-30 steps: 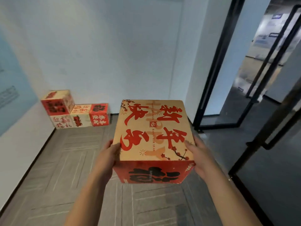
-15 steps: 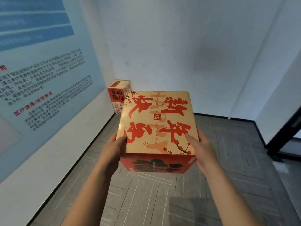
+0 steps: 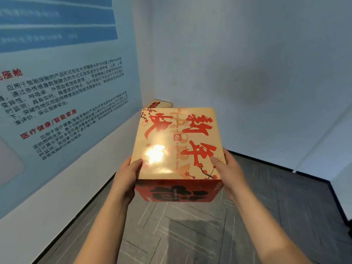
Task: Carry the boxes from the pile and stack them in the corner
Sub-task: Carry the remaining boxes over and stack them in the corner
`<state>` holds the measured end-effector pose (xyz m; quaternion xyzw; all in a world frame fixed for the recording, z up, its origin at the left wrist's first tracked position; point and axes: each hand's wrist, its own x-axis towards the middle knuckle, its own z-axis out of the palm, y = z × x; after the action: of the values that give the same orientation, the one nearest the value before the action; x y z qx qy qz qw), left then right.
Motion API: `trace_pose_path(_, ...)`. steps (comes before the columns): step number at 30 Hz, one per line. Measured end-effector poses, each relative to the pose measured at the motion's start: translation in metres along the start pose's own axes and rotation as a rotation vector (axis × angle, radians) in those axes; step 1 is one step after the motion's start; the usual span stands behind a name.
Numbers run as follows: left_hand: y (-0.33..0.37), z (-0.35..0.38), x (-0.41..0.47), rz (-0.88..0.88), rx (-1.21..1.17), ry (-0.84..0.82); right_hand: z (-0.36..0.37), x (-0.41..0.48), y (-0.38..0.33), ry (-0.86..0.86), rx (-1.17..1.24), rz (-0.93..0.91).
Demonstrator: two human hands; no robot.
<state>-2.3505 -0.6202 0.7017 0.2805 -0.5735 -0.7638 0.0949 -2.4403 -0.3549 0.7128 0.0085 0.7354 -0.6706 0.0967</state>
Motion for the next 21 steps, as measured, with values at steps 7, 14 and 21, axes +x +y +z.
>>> trace_pose_path(7,0.052,-0.007,0.121,0.0,0.0,-0.046,0.057,0.091,-0.03,0.051,0.044,0.01)
trace_pose_path(14,0.079,0.006,0.245,-0.008,0.028,-0.016,0.097,0.208,-0.035,0.05,0.105,0.024)
trace_pose_path(21,0.118,0.038,0.368,-0.009,0.095,0.091,0.129,0.354,-0.046,0.012,0.19,0.038)
